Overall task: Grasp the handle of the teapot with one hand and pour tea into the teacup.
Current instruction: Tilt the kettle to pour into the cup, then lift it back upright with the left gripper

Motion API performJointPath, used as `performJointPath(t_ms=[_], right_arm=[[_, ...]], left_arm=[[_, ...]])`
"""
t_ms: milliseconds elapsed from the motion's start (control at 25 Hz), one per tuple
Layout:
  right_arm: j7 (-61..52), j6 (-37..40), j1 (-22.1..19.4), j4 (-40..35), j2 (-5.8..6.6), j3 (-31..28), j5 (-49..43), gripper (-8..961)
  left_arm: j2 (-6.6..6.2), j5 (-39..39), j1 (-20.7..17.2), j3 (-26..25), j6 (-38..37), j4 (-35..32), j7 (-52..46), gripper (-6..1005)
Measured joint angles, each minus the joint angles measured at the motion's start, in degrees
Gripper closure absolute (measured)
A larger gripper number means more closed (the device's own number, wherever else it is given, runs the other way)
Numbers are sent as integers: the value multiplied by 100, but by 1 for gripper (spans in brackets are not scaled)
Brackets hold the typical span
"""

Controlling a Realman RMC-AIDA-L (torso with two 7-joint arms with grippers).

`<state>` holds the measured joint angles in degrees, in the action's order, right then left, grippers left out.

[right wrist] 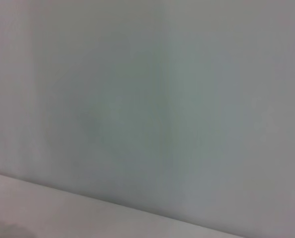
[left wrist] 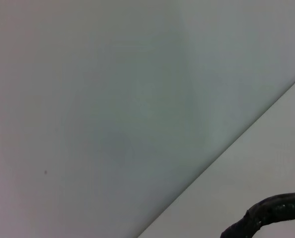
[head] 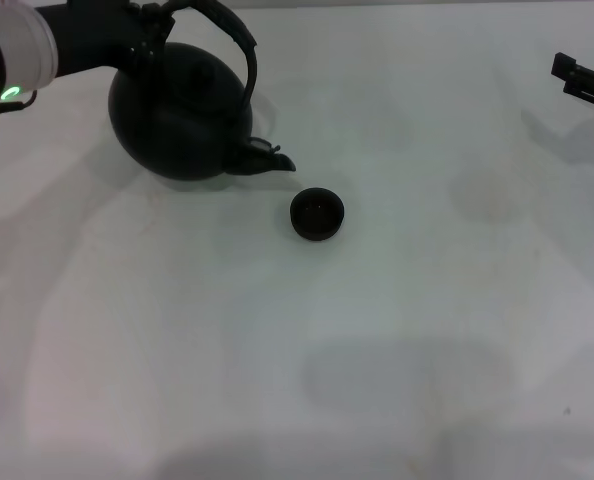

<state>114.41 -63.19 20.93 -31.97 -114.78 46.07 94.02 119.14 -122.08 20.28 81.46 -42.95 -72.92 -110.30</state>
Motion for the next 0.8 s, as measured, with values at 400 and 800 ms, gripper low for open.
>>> performJointPath(t_ms=[400,800], right_arm=[[50,30,25,111,0,-2,54,77],[143,149,49,232,0,-2,68,77]], left_arm=[[4,-920,227,311,40,-76,-522,892],[4,-1408,316,660,94,-326,-950,892]])
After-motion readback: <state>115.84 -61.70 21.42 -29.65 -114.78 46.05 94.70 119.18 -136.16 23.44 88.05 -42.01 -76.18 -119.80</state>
